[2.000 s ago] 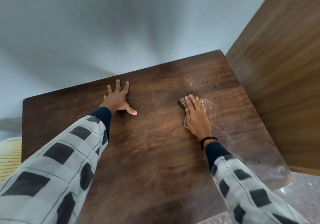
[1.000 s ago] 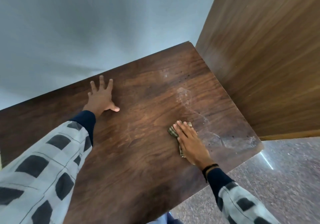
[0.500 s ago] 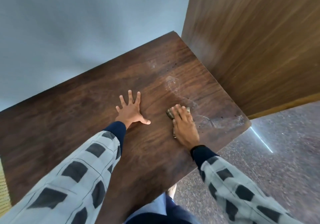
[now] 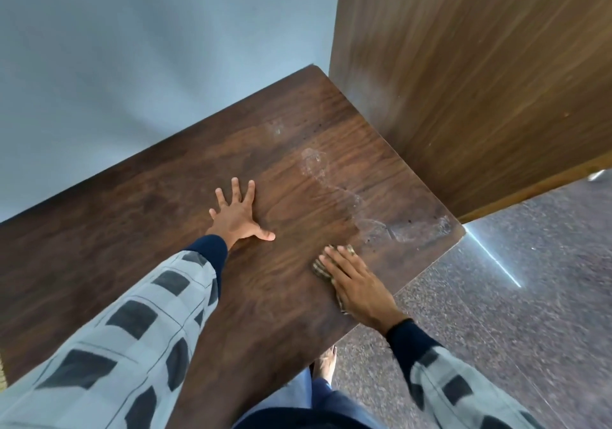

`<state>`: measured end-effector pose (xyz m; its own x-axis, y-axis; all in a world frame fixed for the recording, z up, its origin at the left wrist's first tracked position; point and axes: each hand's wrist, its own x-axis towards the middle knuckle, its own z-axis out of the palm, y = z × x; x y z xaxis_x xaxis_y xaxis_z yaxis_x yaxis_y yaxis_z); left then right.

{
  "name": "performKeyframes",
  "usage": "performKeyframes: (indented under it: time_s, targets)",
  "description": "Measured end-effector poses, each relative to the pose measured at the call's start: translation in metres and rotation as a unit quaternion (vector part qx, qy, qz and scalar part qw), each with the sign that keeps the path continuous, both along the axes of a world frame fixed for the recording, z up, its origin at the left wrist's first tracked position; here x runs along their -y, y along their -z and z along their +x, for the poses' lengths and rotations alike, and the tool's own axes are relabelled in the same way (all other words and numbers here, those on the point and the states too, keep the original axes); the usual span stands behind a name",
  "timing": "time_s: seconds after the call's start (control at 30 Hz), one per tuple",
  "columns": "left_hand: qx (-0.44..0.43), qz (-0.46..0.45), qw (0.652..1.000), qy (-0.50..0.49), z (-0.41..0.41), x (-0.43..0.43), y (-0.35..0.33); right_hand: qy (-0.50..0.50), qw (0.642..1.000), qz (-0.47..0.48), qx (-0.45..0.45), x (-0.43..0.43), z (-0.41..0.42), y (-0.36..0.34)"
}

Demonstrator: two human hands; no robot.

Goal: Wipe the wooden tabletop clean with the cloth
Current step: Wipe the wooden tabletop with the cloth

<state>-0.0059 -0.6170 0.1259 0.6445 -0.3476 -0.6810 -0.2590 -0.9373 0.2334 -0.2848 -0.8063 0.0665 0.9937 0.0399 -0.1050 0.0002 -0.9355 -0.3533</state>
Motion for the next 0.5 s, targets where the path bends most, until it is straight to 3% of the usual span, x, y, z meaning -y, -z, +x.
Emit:
performKeyframes:
  time_s: [0.2, 0.4, 0.5]
  targets:
    - [0.001, 0.004, 1.000, -0.003, 0.000, 0.004, 0.001, 0.177, 0.984, 0.009, 0.001, 0.004, 0.036, 0.001]
    - [0.012, 0.003, 1.000, -0.008, -0.001, 0.001, 0.001, -0.034, 0.999, -0.025, 0.014, 0.024, -0.010, -0.002]
    - [0.011, 0.009, 1.000, -0.004, 0.000, 0.004, 0.001, 0.110, 0.994, 0.003, -0.011, 0.030, 0.013, -0.004]
